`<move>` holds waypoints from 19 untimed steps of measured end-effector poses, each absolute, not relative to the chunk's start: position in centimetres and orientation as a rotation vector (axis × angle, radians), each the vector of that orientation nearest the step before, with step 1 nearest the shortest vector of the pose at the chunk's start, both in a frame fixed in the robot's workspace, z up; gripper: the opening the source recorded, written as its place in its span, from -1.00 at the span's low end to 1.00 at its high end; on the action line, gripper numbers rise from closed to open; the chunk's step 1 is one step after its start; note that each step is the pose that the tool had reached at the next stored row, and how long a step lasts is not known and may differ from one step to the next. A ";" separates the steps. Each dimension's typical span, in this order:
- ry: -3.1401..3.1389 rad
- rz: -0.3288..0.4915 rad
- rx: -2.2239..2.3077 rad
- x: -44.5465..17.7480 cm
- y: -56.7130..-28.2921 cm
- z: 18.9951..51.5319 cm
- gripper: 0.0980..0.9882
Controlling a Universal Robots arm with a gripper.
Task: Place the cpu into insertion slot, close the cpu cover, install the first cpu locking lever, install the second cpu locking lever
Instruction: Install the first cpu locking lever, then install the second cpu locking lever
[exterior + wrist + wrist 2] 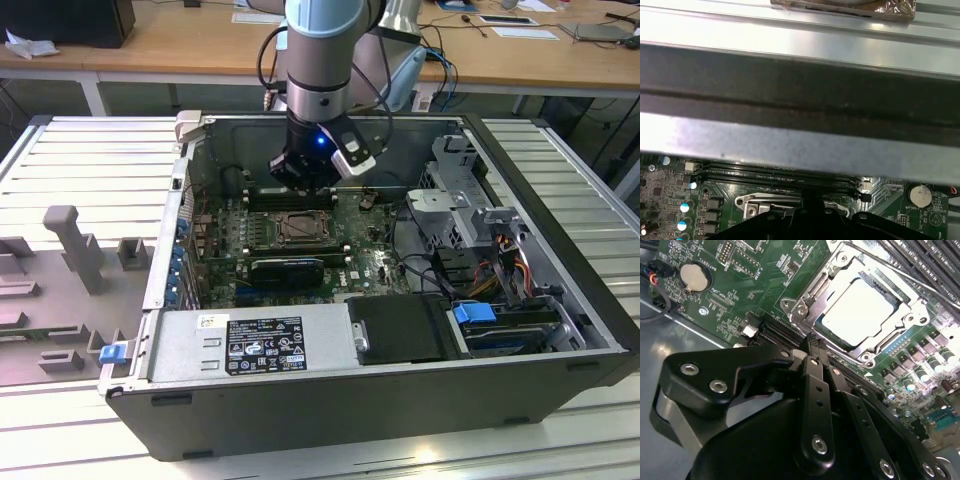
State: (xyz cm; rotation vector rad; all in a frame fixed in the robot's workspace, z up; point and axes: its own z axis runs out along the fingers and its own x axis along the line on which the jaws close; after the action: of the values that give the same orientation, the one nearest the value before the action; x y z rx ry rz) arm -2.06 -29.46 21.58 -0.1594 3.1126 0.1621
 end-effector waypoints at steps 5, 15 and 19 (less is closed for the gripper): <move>3.113 0.162 -0.160 -2.1 -29.7 21.6 -0.98; 3.112 0.164 -0.160 -2.0 -30.3 21.8 -0.98; 3.112 0.166 -0.160 -2.0 -30.3 22.4 -0.98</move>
State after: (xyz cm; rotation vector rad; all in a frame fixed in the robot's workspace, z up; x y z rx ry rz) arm -2.04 -30.28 22.42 -0.1602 3.1122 0.1660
